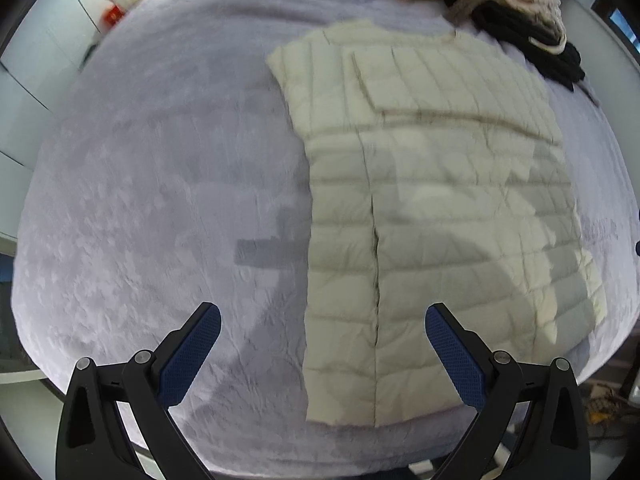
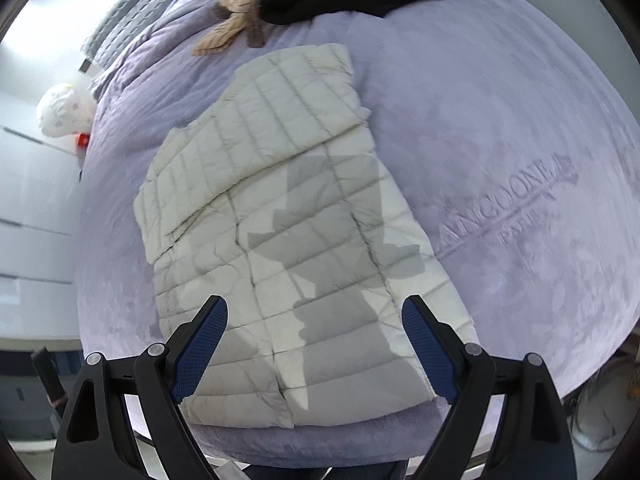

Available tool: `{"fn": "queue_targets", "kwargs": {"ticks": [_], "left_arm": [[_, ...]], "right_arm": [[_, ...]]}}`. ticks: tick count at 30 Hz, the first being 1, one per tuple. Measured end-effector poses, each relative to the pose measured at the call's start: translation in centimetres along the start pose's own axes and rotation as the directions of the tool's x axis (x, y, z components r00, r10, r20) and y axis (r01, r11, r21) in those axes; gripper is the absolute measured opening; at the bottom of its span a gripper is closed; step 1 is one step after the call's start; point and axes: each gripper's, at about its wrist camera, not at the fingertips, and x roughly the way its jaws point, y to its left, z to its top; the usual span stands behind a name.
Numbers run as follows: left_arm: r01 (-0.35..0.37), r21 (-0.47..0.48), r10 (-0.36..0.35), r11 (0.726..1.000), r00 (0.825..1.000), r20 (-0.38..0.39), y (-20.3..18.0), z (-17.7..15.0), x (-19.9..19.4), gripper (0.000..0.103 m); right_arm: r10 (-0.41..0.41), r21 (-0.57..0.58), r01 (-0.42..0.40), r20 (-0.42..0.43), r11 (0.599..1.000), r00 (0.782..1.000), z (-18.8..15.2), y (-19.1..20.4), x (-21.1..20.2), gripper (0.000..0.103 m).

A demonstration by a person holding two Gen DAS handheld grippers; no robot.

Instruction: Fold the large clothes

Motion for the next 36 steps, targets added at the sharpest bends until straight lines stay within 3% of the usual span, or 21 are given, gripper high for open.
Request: {"fn": "queue_targets", "kwargs": {"ticks": [5, 13, 16, 19, 24, 27, 29, 32, 36], "left_arm": [[0.118, -0.119, -0.127, 0.986, 0.989, -0.071, 2.9, -1.8, 2.4, 0.102], [0.276, -0.249, -0.317, 0.929, 0.938, -0.144, 5.0, -4.7, 6.3, 0.102], [0.343, -0.282, -0.398, 0.896, 0.903, -0.165, 4.6, -5.4, 7.5, 0.102], [0.382, -0.285, -0.441, 0.879, 0.879, -0.182, 3.5, -5.7, 8.5, 0.102], [0.477, -0.332, -0.551, 0.814, 0.815, -0.180, 2.0, -6.4, 9.4, 0.102], [0.505, -0.341, -0.581, 0.792, 0.795, -0.172, 1.0, -6.5, 9.6, 0.102], [0.517, -0.356, -0.597, 0.778, 0.785, -0.165, 0.8, -6.4, 9.7, 0.102], [0.531, -0.386, -0.618, 0.755, 0.772, -0.148, 0.6, -6.3, 10.0, 0.102], [0.529, -0.392, -0.615, 0.753, 0.777, -0.133, 0.1, -6.1, 9.8, 0.102]], "right_arm": [[0.027, 0.087, -0.022, -0.049, 0.996, 0.998, -0.7, -2.5, 1.2, 0.091], [-0.013, 0.171, 0.035, -0.129, 0.985, 0.992, -3.5, -8.1, 3.6, 0.091], [0.087, 0.299, -0.038, -0.152, 0.954, 0.985, -5.0, -11.0, 4.3, 0.091], [0.184, 0.400, -0.113, -0.144, 0.909, 0.972, -6.6, -13.0, 4.9, 0.091], [0.355, 0.488, -0.249, -0.135, 0.836, 0.925, -8.7, -14.0, 7.3, 0.091], [0.457, 0.520, -0.330, -0.134, 0.788, 0.880, -9.4, -13.3, 9.2, 0.091], [0.502, 0.540, -0.362, -0.132, 0.760, 0.855, -9.7, -12.7, 10.6, 0.091], [0.521, 0.560, -0.376, -0.118, 0.738, 0.846, -9.8, -12.2, 12.0, 0.091], [0.557, 0.577, -0.417, -0.081, 0.702, 0.827, -9.5, -11.6, 12.6, 0.091]]}}
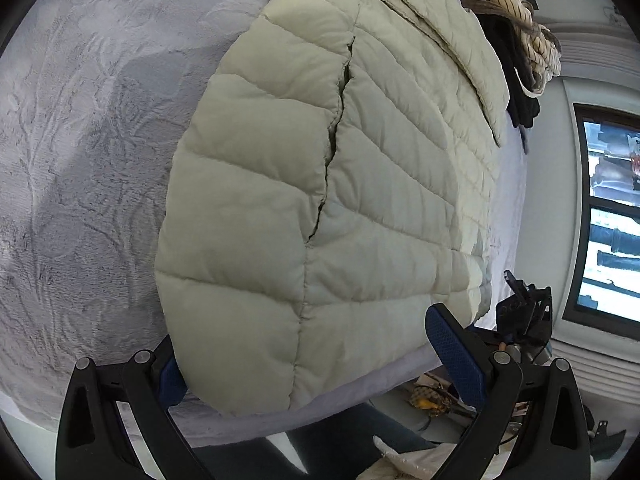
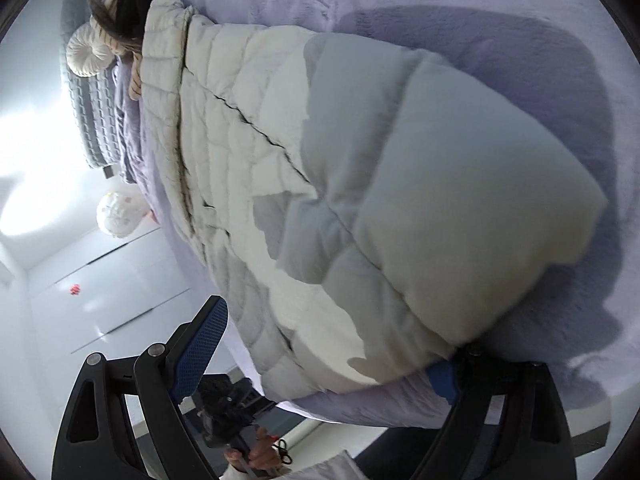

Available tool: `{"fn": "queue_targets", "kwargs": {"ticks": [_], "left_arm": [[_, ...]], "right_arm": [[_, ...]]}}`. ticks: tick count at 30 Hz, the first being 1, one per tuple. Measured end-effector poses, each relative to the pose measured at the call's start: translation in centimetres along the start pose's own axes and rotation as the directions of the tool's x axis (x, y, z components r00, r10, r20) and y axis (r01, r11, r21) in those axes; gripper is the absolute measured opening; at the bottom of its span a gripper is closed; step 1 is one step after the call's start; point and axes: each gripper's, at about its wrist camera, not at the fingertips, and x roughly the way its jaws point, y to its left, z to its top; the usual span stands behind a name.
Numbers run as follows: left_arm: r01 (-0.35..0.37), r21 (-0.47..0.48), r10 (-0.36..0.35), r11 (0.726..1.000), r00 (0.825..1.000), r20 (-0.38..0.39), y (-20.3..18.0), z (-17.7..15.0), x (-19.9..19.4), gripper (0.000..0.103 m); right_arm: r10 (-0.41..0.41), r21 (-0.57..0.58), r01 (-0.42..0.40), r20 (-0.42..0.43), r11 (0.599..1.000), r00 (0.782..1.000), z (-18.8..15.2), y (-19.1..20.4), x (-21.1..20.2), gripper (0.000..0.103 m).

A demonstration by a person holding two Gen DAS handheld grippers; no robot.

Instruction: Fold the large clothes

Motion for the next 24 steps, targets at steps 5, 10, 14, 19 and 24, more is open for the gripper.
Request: {"fn": "queue_targets", "kwargs": {"ticks": [5, 10, 14, 19, 24], "left_arm": [[0.028, 0.017, -0.027, 0.999, 0.999, -0.025, -0.8, 0.4, 0.6, 0.027], [0.062, 0.083, -0.059, 0.995, 0.998, -0.037, -1.6, 0.7, -0.2, 0.020], [0.084, 0.123, -0.083, 0.989, 0.996, -0.009, -2.9, 1.2, -2.3, 0.020], [0.101, 0.195, -0.115, 0.976, 0.991, 0.064, -5.2, 2.9, -6.1, 0.020], [0.103, 0.263, -0.143, 0.959, 0.980, 0.138, -7.7, 5.7, -9.2, 0.020]], "right_arm": [[0.022, 0.002, -0.022, 0.005, 1.000, 1.000, -0.1, 0.3, 0.3, 0.090], [0.034, 0.028, -0.034, 0.014, 0.999, 0.999, 0.2, 0.4, -0.2, 0.051], [0.071, 0.001, -0.071, 0.002, 0.997, 0.997, 0.4, 1.1, -0.7, 0.017], [0.149, -0.094, -0.148, 0.004, 0.984, 0.989, 1.1, 5.0, -1.9, 0.013], [0.215, -0.200, -0.208, 0.011, 0.957, 0.977, 2.7, 10.8, -2.7, 0.012]]}}
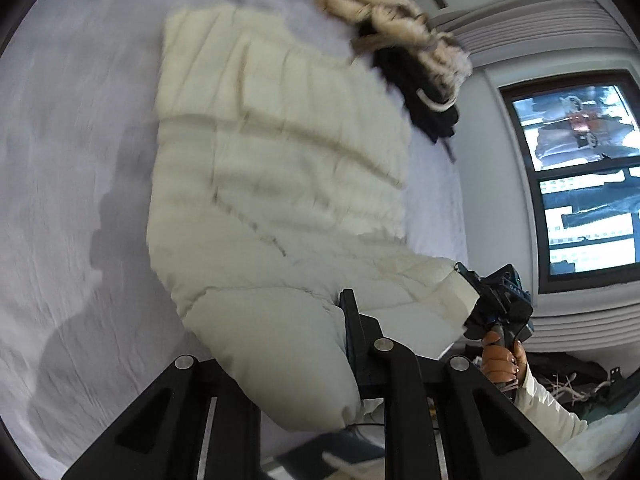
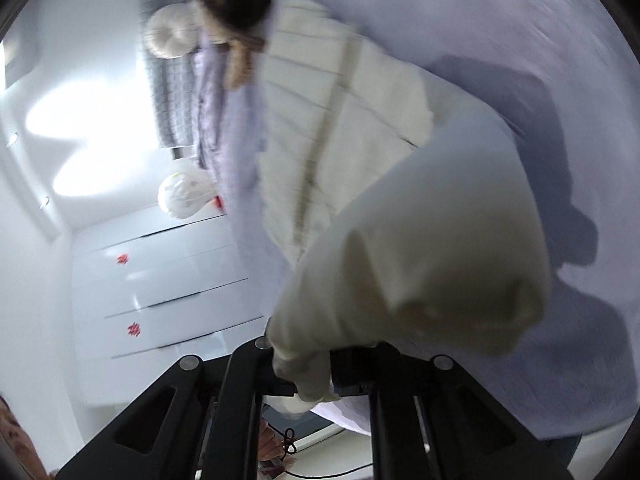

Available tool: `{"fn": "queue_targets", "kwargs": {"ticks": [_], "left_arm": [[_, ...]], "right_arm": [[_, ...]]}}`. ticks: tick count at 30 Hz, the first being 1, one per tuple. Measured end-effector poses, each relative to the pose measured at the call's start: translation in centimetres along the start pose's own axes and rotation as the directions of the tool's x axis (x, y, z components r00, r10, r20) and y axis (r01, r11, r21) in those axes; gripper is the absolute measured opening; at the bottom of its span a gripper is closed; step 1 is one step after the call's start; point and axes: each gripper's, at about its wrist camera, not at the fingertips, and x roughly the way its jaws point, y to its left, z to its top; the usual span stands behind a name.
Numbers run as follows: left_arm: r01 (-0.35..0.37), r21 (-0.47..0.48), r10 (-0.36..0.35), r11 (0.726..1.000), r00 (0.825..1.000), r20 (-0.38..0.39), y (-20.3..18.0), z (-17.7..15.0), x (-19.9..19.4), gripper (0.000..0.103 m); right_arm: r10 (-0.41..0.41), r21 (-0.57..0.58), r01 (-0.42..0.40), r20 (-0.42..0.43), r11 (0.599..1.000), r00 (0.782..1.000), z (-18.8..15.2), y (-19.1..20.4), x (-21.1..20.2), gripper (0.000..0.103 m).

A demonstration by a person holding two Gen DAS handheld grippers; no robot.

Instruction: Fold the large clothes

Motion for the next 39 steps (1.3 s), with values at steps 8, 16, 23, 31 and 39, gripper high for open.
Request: {"fn": "queue_targets", "kwargs": {"ticks": [8, 16, 23, 31, 39], "left_arm": [[-0.015, 0.097, 0.003, 0.995, 0.992, 0.126, -2.3, 8.4, -3.0, 0.020], [-0.107, 0.128, 0.085, 0.986, 0.982, 0.168, -1.7, 18.1, -0.5, 0.020], [-0.192, 0.099, 0.175, 0.976, 0.971, 0.161, 1.5, 24.0, 4.2, 0.020], [-0.249, 0.003, 0.247, 0.968, 0.963, 0.103, 5.7, 26.7, 8.1, 0.022], [-0.389, 0.108, 0.369, 0.915, 0.914, 0.171, 3.1, 26.0, 5.3, 0.086]], "right_arm": [[0.043, -0.176, -0.045, -0.014, 0.983, 0.999, 6.4, 8.4, 3.0, 0.012], [-0.039, -0.298, 0.024, -0.042, 0.954, 0.998, 15.3, 14.5, 9.3, 0.012], [-0.120, -0.318, 0.108, -0.016, 0.942, 0.993, 21.7, 14.5, 15.1, 0.012], [-0.193, -0.305, 0.181, -0.010, 0.935, 0.981, 25.5, 11.8, 19.8, 0.012], [-0.232, -0.307, 0.217, -0.015, 0.927, 0.972, 26.4, 11.9, 20.2, 0.025]]}}
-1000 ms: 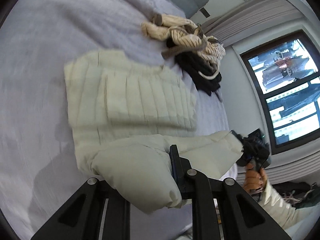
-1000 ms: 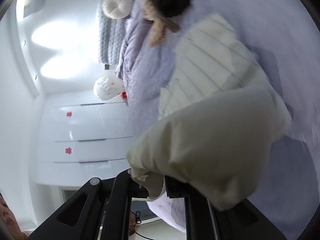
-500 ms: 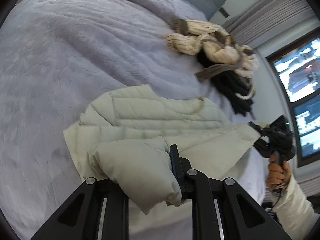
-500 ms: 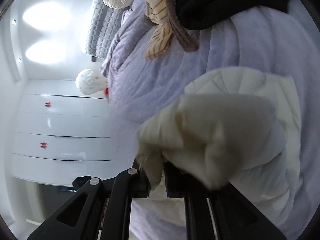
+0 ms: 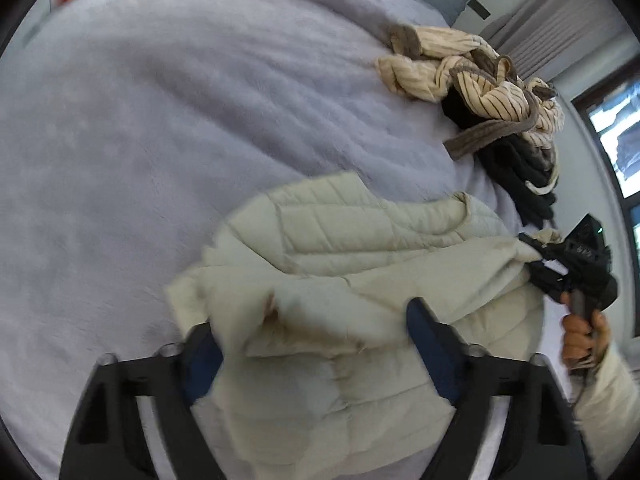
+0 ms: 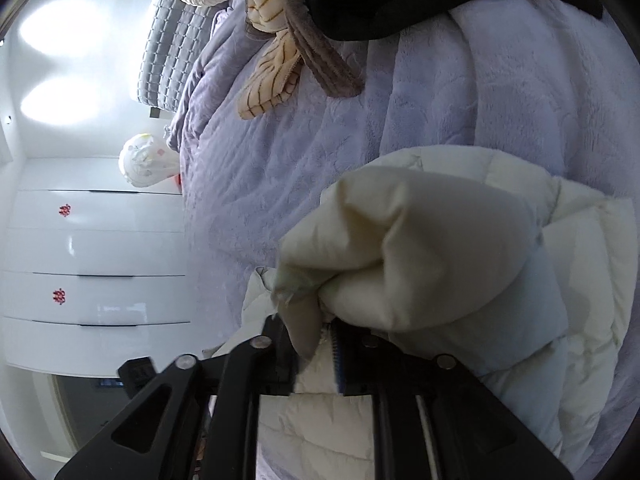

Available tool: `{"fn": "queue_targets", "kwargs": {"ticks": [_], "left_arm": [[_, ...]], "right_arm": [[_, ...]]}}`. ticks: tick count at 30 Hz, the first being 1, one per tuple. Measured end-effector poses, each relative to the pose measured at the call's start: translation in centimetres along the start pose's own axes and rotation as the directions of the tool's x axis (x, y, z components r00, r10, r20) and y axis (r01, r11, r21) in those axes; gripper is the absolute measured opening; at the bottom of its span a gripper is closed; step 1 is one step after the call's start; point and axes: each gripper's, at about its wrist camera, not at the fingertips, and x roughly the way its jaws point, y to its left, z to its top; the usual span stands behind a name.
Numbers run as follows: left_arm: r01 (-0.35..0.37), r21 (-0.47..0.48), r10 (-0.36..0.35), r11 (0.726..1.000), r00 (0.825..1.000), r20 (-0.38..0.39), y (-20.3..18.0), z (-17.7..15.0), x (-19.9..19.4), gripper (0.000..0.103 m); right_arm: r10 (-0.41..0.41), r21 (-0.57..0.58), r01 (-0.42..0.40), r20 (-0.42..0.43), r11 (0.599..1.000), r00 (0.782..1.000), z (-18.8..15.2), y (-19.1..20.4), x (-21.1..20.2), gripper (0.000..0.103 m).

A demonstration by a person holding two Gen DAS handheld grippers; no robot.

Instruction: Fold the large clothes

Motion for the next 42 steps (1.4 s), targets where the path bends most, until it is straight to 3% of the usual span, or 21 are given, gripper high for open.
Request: {"fn": "queue_targets", "kwargs": {"ticks": [1, 3, 7, 9, 10, 11, 14, 17, 21, 27, 32, 38, 42], "left_arm": [[-0.017, 0.013, 0.017, 1.000, 1.000, 0.008, -0.1, 0.0, -0.5, 0.086], [-0.059, 0.012, 0.059, 0.998, 0.998, 0.033, 0.2, 0.0, -1.6, 0.086], [-0.112, 0.019, 0.109, 0.994, 0.988, 0.111, 0.2, -0.3, -3.3, 0.086], [-0.097, 0.025, 0.093, 0.995, 0.986, 0.140, -0.1, -0.5, -3.8, 0.085], [-0.085, 0.035, 0.079, 0.996, 0.986, 0.149, -0.4, -0.5, -3.8, 0.078], [-0.084, 0.047, 0.076, 0.995, 0.985, 0.156, -0.7, -0.6, -3.7, 0.076], [-0.107, 0.065, 0.095, 0.992, 0.981, 0.169, -1.7, -0.6, -2.4, 0.076], [-0.131, 0.049, 0.121, 0.990, 0.978, 0.170, -2.3, -0.6, 0.0, 0.076], [-0.188, 0.006, 0.185, 0.982, 0.971, 0.150, -1.9, 0.1, 4.0, 0.076], [-0.211, -0.053, 0.217, 0.976, 0.968, 0.130, -0.3, 0.8, 7.9, 0.076], [-0.206, -0.061, 0.213, 0.977, 0.967, 0.139, 0.4, 1.1, 9.3, 0.076], [-0.218, -0.058, 0.224, 0.974, 0.964, 0.144, 0.5, 0.8, 10.0, 0.076], [-0.269, -0.041, 0.272, 0.962, 0.953, 0.134, -0.3, 1.1, 9.6, 0.076]], "right_arm": [[-0.004, -0.002, 0.004, 0.005, 1.000, 1.000, 0.0, 0.1, -0.3, 0.031], [-0.008, -0.005, 0.008, 0.023, 1.000, 1.000, 0.1, 0.4, -0.9, 0.057], [-0.006, -0.035, 0.008, 0.047, 0.999, 0.999, 0.1, 1.3, -2.4, 0.058], [-0.034, -0.073, 0.038, 0.058, 0.997, 0.998, -0.2, 2.0, -3.1, 0.058], [-0.067, -0.109, 0.074, 0.070, 0.991, 0.995, -0.5, 2.4, -3.5, 0.058], [-0.110, -0.147, 0.121, 0.085, 0.982, 0.990, -0.8, 2.8, -3.8, 0.057], [-0.279, -0.267, 0.306, 0.132, 0.914, 0.951, -1.6, 3.6, -4.1, 0.016], [-0.372, -0.315, 0.403, 0.155, 0.859, 0.915, -1.8, 3.1, -3.4, 0.016], [-0.420, -0.321, 0.454, 0.172, 0.831, 0.891, -0.9, 1.7, -1.7, 0.016], [-0.447, -0.305, 0.482, 0.181, 0.822, 0.876, 0.3, -0.4, 0.5, 0.013], [-0.431, -0.278, 0.465, 0.175, 0.841, 0.885, 1.0, -2.2, 1.5, 0.012], [-0.441, -0.292, 0.477, 0.186, 0.829, 0.878, 0.7, -2.6, 1.9, 0.012], [-0.451, -0.291, 0.487, 0.185, 0.824, 0.873, 0.5, -1.8, 1.5, 0.015]]}}
